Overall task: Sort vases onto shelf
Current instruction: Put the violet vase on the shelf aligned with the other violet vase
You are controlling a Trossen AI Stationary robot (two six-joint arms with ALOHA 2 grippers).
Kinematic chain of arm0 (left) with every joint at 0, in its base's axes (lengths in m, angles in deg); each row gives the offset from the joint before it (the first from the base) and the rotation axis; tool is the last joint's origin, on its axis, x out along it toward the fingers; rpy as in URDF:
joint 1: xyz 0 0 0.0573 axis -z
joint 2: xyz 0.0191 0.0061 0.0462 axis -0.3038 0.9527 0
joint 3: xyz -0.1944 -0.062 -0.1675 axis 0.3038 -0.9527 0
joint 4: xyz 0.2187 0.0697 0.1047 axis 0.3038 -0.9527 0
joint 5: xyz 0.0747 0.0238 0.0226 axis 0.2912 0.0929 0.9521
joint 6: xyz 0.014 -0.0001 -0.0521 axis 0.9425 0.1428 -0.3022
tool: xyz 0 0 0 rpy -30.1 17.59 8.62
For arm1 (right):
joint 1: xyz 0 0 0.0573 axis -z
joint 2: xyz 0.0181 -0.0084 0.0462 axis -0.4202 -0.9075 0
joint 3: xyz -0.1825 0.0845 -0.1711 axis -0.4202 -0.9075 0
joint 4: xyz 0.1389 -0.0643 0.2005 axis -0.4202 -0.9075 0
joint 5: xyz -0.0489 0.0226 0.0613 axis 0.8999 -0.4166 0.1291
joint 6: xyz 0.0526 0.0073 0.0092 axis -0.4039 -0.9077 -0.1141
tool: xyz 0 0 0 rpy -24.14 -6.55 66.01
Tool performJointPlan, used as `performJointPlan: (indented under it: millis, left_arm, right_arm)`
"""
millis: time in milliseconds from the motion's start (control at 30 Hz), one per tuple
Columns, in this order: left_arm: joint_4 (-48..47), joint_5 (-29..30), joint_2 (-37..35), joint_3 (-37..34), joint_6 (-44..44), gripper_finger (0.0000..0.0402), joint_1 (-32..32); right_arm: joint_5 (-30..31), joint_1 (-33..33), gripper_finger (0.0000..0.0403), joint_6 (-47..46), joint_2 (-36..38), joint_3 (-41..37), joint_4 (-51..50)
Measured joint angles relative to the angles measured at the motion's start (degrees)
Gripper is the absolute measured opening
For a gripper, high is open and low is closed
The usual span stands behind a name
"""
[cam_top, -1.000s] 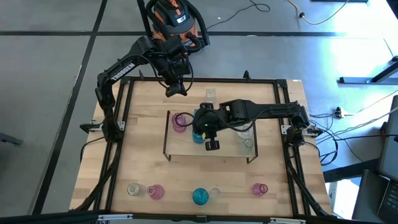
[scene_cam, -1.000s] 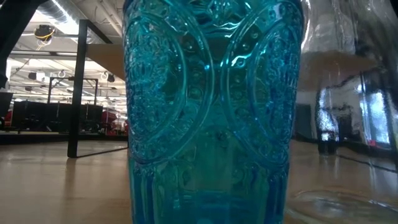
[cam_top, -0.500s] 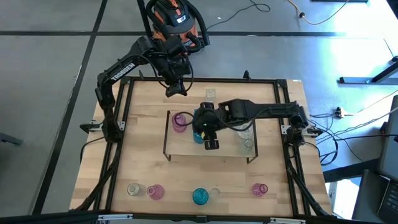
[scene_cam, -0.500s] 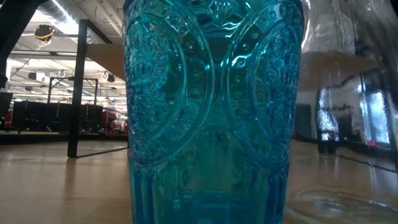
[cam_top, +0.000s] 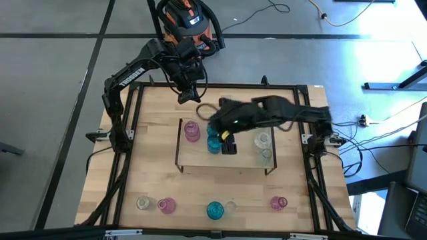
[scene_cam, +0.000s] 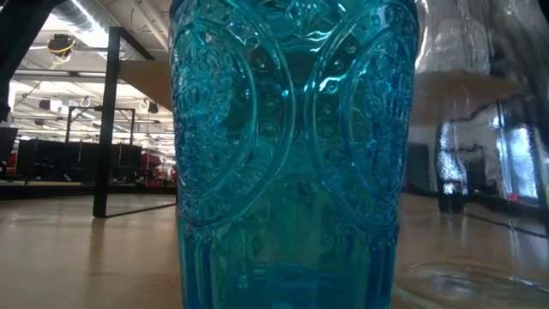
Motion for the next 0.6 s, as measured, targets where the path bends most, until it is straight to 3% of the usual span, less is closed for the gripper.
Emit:
performJointPlan:
  millis: [233, 433, 600]
  left_arm:
    - [-0.01, -1.99, -1.82, 0.02, -0.11, 0.0, 0.6]
    - [0.0, -3.45, -7.67, 0.0, -6.62, 0.0, 4.35]
    - [-0.02, -4.53, -16.5, 0.03, -15.8, 0.0, 10.28]
  right_arm:
    - [9.71, 0.86, 0.0186, -7.97, 6.22, 0.47, 0.12]
    - [17.15, 0.78, 0.0186, -14.9, 9.84, 0.46, -12.71]
    - [19.58, 0.76, 0.0186, -19.07, 10.69, 0.42, -22.2]
